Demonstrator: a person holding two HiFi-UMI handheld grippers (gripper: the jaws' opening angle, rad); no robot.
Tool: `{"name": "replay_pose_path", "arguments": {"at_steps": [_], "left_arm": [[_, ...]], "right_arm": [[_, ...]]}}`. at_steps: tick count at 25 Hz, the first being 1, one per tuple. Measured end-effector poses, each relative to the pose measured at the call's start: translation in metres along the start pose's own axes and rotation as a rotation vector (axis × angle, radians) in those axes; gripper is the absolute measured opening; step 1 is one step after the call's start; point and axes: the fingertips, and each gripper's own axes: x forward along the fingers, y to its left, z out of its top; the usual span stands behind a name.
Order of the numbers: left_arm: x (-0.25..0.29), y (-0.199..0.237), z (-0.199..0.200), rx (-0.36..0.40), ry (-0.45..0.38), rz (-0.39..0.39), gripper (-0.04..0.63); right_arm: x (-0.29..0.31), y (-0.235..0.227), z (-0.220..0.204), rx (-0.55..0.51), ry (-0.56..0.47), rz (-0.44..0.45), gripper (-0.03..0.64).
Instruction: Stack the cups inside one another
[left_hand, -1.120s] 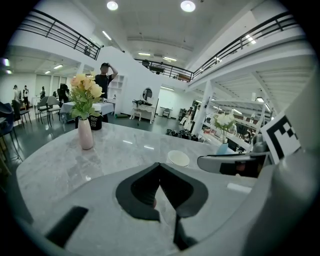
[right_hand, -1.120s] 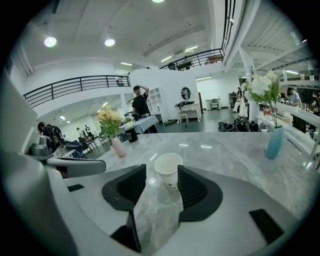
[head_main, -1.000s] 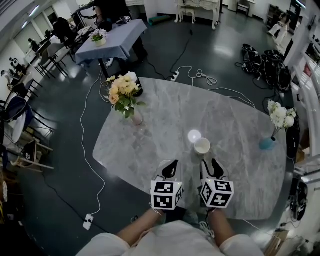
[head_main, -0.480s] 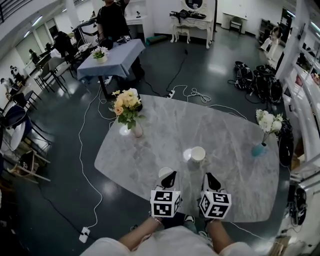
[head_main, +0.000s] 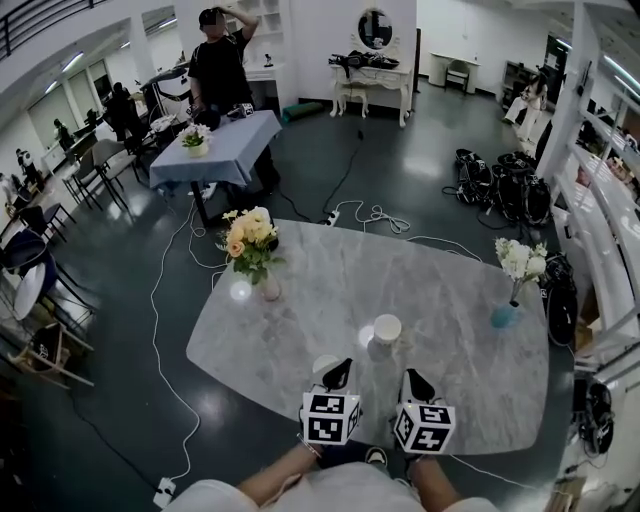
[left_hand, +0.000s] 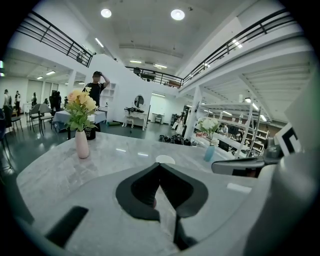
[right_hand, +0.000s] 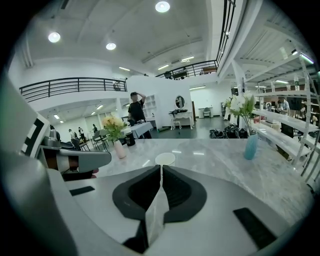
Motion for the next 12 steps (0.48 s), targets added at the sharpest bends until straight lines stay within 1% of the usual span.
{"name": "replay_pose_path", "arguments": {"at_steps": [7,12], "left_arm": [[0.0014,-0.0065,0.0014,0.020,0.002,-0.021,-0.003],[0.0024,-0.0097,0.0003,0.010,0.007,-0.027,-0.003]], "right_arm": [[-0.0051,-0.0020,-0.0029,0.018,-0.001,-0.007,0.018],[-0.0061,-0.0041,-0.0034,0.018,0.002,-0.004,0.017]]}}
